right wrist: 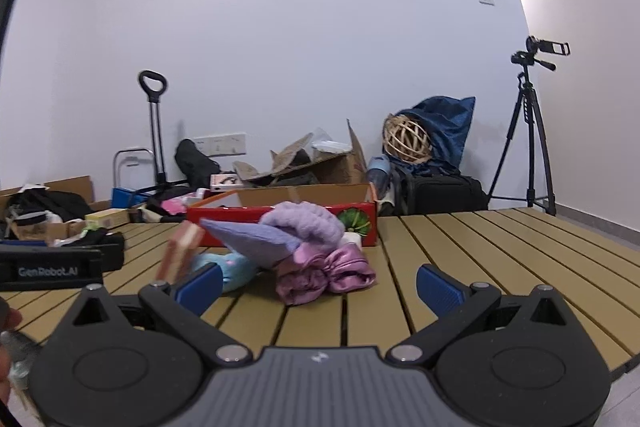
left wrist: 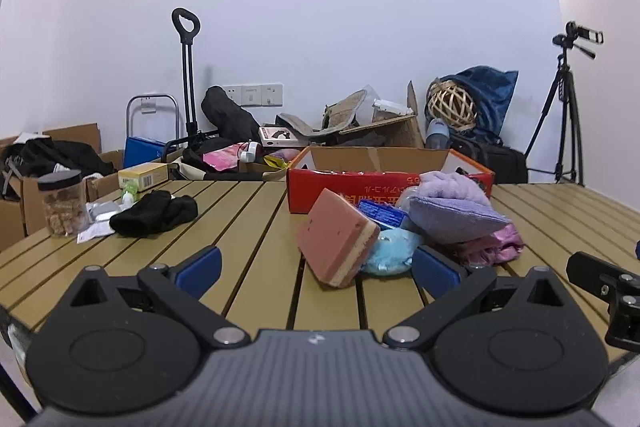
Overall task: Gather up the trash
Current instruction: 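Close the left gripper on the pink-and-cream sponge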
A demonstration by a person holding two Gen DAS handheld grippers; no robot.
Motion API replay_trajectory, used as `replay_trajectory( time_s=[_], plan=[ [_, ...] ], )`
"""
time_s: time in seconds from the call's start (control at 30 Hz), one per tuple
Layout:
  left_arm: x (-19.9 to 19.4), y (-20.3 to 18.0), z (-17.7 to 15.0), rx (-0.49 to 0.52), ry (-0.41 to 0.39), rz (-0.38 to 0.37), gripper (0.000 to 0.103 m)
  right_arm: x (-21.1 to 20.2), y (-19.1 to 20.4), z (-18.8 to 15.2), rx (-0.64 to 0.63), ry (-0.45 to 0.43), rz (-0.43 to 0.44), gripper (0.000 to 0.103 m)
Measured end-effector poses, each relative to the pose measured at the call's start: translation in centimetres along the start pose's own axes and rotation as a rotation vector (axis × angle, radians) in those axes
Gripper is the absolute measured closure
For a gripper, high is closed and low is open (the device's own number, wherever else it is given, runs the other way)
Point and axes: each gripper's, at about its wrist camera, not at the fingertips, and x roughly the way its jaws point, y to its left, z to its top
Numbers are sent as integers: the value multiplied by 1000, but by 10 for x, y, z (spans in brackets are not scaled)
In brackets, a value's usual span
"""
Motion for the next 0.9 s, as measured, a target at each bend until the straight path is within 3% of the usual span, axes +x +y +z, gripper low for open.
replay_trajectory(
  time_s=[0.33,0.63,0.73,0.9],
  plan=[
    [68,-24,12,48,58,39,0,53,-13,5,144,43,-91,0],
    [113,-32,10,54,81,73,0,90,-6,7,89,124,-93,0],
    [120,-31,12,51,94,73,8,101,-1,8,80,167,-84,0],
    [131,-23,12,5,163,22,41,114,9,5,43,211,-95,0]
  ],
)
